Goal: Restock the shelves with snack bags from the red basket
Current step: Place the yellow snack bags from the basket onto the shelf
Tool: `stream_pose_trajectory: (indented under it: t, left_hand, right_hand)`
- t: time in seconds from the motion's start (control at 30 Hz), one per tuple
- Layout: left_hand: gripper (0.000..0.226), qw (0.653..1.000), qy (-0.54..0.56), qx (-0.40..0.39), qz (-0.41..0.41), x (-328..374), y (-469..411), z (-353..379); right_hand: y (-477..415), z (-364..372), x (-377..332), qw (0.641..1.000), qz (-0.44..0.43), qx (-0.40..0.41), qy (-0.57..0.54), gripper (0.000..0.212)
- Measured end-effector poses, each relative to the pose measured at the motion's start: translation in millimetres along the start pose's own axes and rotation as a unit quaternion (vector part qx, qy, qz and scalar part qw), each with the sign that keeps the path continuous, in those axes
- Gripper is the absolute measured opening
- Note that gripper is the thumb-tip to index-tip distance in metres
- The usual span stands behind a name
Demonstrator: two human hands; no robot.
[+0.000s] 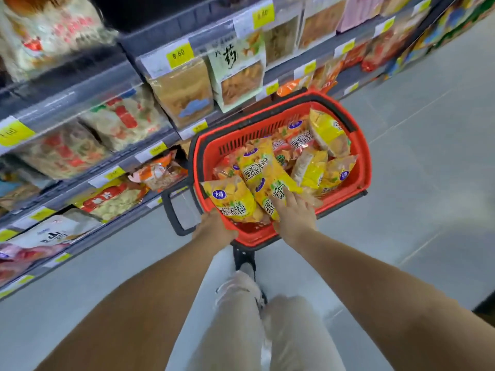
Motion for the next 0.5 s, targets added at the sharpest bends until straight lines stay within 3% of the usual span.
stream_pose_trajectory:
  t: [0.1,0.23,0.3,0.4,0.5]
  left_hand:
    - [0.057,0.996,0.081,0.005,-0.041,1,-29,6]
    - [0.055,0.975,0.202,0.015,-0.088,7,-62,30]
    - [0.061,0.952,0.27,-0.003,-0.143,9,-78,48]
    - [0.079,0.92,0.343,0.02,-0.19,9,-99,64]
    - [0.099,0.918,0.322,0.076,-0.22,8,-109,70]
  right_hand:
    - [-36,17,3,0.999,0.009,-0.036,0.0,0.069]
    - [-66,42,24,0.995,0.056,-0.087,-0.004,0.096]
    - [-78,50,44,0.991,0.078,-0.108,-0.016,0.112]
    - [-90,52,73,0.988,0.079,-0.12,-0.052,0.119]
    - [-98,51,96,0.982,0.078,-0.137,-0.106,0.12]
Point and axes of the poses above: each hand's wrist, its own y-axis away from the middle knuckle, its own z-axis out of the palm, x = y × z, the point moved 6 cm from there along -y, towards the middle knuckle, and after that the axes turned 1 degree about -z, right-handed, at the moved point
